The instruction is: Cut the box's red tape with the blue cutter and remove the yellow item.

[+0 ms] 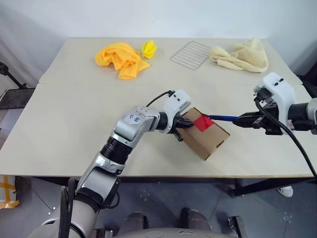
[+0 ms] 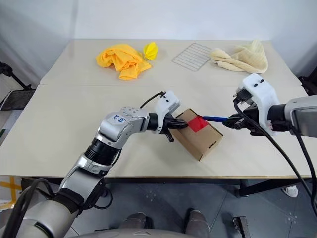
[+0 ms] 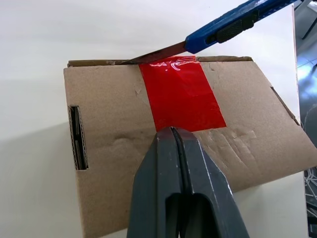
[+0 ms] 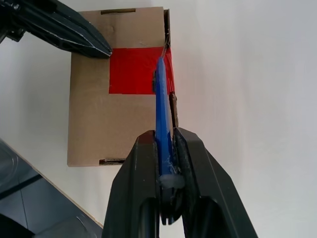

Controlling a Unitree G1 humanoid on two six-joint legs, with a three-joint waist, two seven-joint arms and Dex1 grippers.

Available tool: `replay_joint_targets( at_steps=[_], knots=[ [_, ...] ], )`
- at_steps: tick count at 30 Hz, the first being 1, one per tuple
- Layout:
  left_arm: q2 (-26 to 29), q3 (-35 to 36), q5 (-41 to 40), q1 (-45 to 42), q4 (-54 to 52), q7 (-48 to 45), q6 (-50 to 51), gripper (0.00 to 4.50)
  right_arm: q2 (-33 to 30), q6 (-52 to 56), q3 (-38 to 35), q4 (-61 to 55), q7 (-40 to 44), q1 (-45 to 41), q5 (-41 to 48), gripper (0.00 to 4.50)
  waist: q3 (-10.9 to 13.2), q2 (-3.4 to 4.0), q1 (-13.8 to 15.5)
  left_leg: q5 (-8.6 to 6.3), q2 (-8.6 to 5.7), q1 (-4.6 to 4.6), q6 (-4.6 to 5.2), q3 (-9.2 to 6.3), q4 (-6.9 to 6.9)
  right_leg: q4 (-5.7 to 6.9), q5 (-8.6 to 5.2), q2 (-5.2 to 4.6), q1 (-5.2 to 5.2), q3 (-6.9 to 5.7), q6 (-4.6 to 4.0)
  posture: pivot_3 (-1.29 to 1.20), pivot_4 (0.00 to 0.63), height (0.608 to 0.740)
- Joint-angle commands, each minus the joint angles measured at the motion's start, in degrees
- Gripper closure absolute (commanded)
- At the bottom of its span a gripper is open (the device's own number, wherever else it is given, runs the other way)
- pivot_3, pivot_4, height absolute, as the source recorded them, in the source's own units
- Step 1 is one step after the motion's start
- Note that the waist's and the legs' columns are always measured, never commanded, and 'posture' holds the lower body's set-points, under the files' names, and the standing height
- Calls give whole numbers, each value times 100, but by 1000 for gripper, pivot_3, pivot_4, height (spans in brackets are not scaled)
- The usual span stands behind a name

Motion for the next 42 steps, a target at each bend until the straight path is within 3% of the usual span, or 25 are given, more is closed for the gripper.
replay_joint_targets(
  at_steps=[1, 10, 28, 42],
  knots=[
    [-66, -205, 163, 172, 104, 58, 60, 4500, -178, 44, 310, 142, 283, -164, -53, 4345, 0, 0, 2, 0, 0, 0, 0, 0, 0, 0, 0, 0, 0, 0, 0, 0, 150, 740],
    [-129, -189, 250, 171, 199, 68, -49, 4500, -420, -291, 823, 250, 947, -331, -281, 4345, 0, 0, 56, -2, 0, -2, 2, 0, 6, -1, 1, 0, 0, 1, 1, 0, 150, 740],
    [-282, -166, 404, 230, 246, 176, -198, 4500, 73, -526, 2487, 1404, 1649, -1320, -1526, 4345, -19, -23, -82, -5, 9, 5, 8, 2, 37, 4, 19, 3, 12, 6, -10, 0, 150, 740],
    [-255, -75, 493, 214, 465, 224, -281, 4500, -344, -784, 3303, 1425, 2818, -1788, -2066, 4345, -19, -23, -50, -5, 8, 0, 8, 1, 39, 0, 22, 2, 11, 5, -11, 0, 150, 740]
  ],
)
